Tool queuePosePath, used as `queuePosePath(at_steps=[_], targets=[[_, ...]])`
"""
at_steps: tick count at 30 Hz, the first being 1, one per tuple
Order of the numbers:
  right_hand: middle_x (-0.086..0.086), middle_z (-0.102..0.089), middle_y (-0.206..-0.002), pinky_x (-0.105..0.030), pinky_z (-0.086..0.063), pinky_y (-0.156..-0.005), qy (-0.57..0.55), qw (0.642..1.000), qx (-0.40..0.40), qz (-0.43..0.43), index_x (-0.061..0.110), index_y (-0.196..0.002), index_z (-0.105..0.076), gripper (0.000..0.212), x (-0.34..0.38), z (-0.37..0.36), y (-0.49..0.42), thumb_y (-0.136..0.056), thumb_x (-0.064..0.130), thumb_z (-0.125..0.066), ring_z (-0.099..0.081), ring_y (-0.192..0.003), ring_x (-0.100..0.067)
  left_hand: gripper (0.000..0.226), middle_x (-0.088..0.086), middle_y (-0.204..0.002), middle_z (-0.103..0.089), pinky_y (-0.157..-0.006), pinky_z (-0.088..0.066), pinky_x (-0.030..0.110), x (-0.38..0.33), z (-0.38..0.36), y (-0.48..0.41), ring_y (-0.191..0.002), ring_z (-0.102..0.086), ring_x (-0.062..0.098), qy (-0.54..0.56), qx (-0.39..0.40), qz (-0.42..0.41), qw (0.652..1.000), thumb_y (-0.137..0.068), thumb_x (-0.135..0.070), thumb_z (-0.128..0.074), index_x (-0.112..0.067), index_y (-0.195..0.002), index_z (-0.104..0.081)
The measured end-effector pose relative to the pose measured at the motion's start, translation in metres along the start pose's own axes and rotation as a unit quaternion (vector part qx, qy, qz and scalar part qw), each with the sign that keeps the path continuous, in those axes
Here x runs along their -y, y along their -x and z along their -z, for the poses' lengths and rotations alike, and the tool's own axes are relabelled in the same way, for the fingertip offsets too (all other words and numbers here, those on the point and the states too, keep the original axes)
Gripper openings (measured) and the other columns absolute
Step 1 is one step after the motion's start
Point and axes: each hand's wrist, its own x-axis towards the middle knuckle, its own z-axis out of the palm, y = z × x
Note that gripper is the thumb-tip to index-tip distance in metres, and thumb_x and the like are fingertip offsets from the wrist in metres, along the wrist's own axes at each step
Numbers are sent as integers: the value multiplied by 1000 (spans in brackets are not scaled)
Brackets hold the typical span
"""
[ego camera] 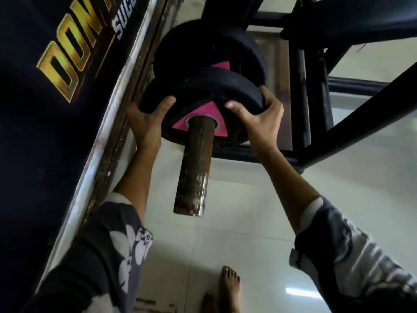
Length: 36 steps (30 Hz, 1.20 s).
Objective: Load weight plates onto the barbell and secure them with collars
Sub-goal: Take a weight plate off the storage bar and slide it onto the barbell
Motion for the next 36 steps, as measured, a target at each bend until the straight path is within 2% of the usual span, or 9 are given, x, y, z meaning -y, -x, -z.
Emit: queuePosePath(at_steps=[3,7,10,13,21,25,29,32,36], targets=[[6,-59,-66,-26,-46,-57,-3,999,-51,-1,11,-74,-62,44,0,-4,8,-58,51,-74,-53,-61,-4,53,-19,-87,-67,-71,-50,12,-3,-1,8,-79,-63,-12,22,-22,-48,998,-49,-36,-74,-19,-96,-56],[20,-46,-57,-25,-36,-52,-29,998,-60,-7,22,-64,-52,36,-1,-1,48,-58,49,-73,-40,-56,1,27,-35,-69,-65,-67,-48,10,-4,22,37,-72,-62,-13,22,-21,-89,996,-47,-37,-76,-35,-74,-69],[11,-41,-56,-28,-33,-50,-41,997,-59,-37,16,-59,-48,43,7,6,90,-53,49,-74,-37,-57,-4,25,-29,-69,-67,-65,-48,11,-3,52,64,-69,-61,-9,3,14,-109,994,-55,-54,-79,-39,-75,-71],[0,-49,-57,-28,-38,-50,-68,994,-46,-75,2,-60,-54,51,19,14,137,-48,45,-78,-44,-58,-8,14,-28,-61,-62,-59,-45,11,-3,85,104,-61,-56,-10,-12,-5,-97,995,-55,-40,-73,-35,-67,-69],[15,-55,-55,-29,-42,-54,-66,992,-2,-111,22,-60,-57,34,113,70,227,-49,47,-77,-49,-57,-5,22,-30,-57,-62,-57,-44,9,-84,139,223,-58,-56,-11,-62,-31,-72,995,-56,-35,-69,-20,-71,-64],[4,-58,-57,-32,-43,-54,-62,993,-41,-95,9,-63,-61,42,203,135,254,-50,46,-76,-49,-58,-7,37,-25,-57,-64,-58,-48,17,-176,131,278,-58,-58,-5,-67,-12,-70,995,-54,-44,-74,-15,-75,-65],[12,-57,-54,-31,-41,-53,-67,991,-90,-78,14,-59,-61,38,279,215,277,-50,48,-77,-48,-58,-7,41,-17,-62,-65,-57,-48,14,-262,103,340,-59,-61,-5,-60,26,-105,992,-54,-50,-72,-17,-79,-67],[-5,-58,-61,-39,-45,-55,-62,988,-130,-54,3,-65,-62,54,317,279,284,-49,52,-78,-50,-61,-11,46,2,-71,-67,-59,-50,16,-308,68,384,-62,-62,-6,-40,56,-140,988,-56,-51,-71,-13,-82,-68],[-4,-58,-59,-36,-45,-57,-57,984,-167,-25,10,-63,-65,48,344,364,281,-47,54,-76,-50,-60,-9,37,-10,-67,-62,-57,-43,3,-351,5,435,-61,-59,-14,-3,85,-167,982,-56,-51,-69,-19,-75,-66]])
